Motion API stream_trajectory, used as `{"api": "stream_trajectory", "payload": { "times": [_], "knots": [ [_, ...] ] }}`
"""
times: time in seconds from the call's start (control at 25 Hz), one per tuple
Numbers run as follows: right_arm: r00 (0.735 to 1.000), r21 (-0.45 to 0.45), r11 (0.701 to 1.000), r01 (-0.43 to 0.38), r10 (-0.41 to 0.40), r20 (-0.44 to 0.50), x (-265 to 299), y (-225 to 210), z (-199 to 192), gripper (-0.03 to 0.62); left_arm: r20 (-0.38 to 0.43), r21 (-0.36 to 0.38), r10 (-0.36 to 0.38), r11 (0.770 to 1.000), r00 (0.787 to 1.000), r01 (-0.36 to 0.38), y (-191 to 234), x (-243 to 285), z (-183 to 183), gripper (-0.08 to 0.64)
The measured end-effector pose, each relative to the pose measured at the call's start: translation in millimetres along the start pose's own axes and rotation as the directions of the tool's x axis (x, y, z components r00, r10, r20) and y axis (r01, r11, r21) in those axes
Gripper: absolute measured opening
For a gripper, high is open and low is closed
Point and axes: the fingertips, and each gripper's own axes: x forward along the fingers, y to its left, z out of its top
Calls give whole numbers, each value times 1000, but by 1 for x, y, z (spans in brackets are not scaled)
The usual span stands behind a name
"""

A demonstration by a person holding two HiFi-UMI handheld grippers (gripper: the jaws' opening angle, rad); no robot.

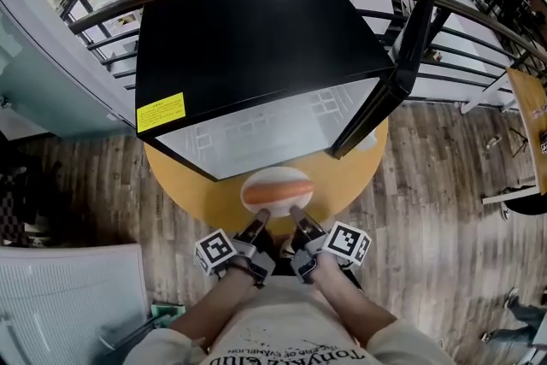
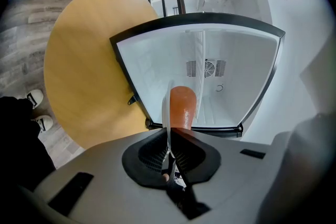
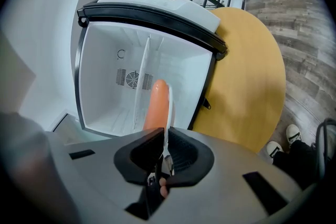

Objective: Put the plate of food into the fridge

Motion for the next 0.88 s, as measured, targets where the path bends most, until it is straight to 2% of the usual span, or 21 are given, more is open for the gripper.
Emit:
{"api": "stream_trajectory", "payload": {
  "times": [0.28,0.88],
  "knots": [
    [1000,-30,1000,-1,1,-8,33,-2,20,43,34,-5,-48,999,998,48,-3,27,26,34],
    [999,-51,998,39,-39,-2,94,-26,61,43,125,-40,-25,999,992,30,21,82,69,34]
  ]
}}
